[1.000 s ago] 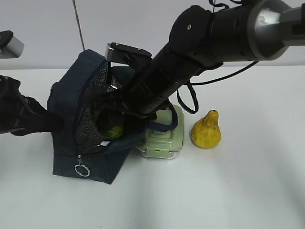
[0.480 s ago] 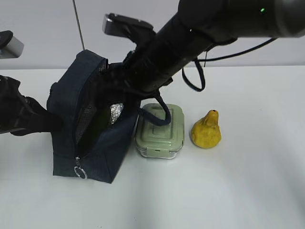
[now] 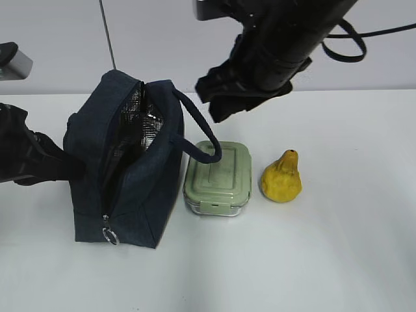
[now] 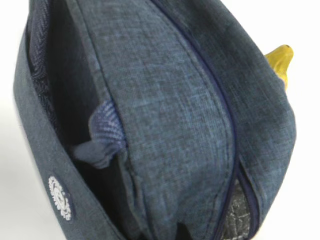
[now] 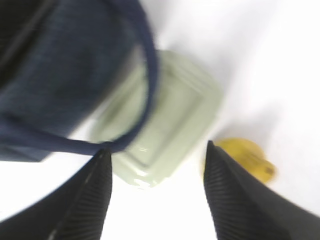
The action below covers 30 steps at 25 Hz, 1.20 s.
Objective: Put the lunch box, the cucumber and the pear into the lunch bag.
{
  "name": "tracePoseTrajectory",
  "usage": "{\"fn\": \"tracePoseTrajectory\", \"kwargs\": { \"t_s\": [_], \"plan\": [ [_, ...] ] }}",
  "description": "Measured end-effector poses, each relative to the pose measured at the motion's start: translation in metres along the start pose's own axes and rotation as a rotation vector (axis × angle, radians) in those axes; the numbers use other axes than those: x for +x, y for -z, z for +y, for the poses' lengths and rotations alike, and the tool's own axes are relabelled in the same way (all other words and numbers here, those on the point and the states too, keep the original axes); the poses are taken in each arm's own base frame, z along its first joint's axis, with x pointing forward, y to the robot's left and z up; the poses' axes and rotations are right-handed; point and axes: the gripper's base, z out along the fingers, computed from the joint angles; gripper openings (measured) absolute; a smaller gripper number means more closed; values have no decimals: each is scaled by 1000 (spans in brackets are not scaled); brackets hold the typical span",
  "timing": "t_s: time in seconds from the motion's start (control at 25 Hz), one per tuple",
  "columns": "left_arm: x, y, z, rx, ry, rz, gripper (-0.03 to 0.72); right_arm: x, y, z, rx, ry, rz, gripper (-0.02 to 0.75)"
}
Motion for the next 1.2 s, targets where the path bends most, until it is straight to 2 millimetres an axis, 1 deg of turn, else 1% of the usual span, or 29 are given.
{"fn": "tracePoseTrajectory", "kwargs": {
  "t_s": [0.04, 0.08, 0.2, 0.24, 0.32, 0.36, 0.4, 0.52, 0.8, 1.0, 1.2],
  "plan": [
    [0, 0, 0, 0, 0, 0, 3, 1, 0, -9, 21, -17, 17, 452],
    [0, 0, 0, 0, 0, 0, 3, 3, 1, -23, 49, -44, 29, 452],
    [0, 0, 0, 0, 0, 0, 3, 7, 3, -49, 85, -112, 55, 452],
    [0, 0, 0, 0, 0, 0, 3, 9, 4, -61, 100, -140, 66, 452],
    [0, 0, 0, 0, 0, 0, 3, 14, 4, -76, 112, -165, 99, 452],
    [0, 0, 0, 0, 0, 0, 3, 17, -1, -82, 104, -174, 126, 452],
    [0, 0, 0, 0, 0, 0, 3, 18, -5, -85, 92, -179, 142, 452],
    [0, 0, 0, 1, 0, 1, 3, 24, -27, -89, 39, -203, 202, 452],
    [0, 0, 0, 1, -2, 3, 3, 32, -56, -98, 17, -237, 268, 452],
    [0, 0, 0, 1, -3, 4, 3, 35, -73, -102, -8, -252, 286, 452],
    [0, 0, 0, 0, -5, 5, 3, 36, -81, -103, -11, -255, 286, 452]
  ]
}}
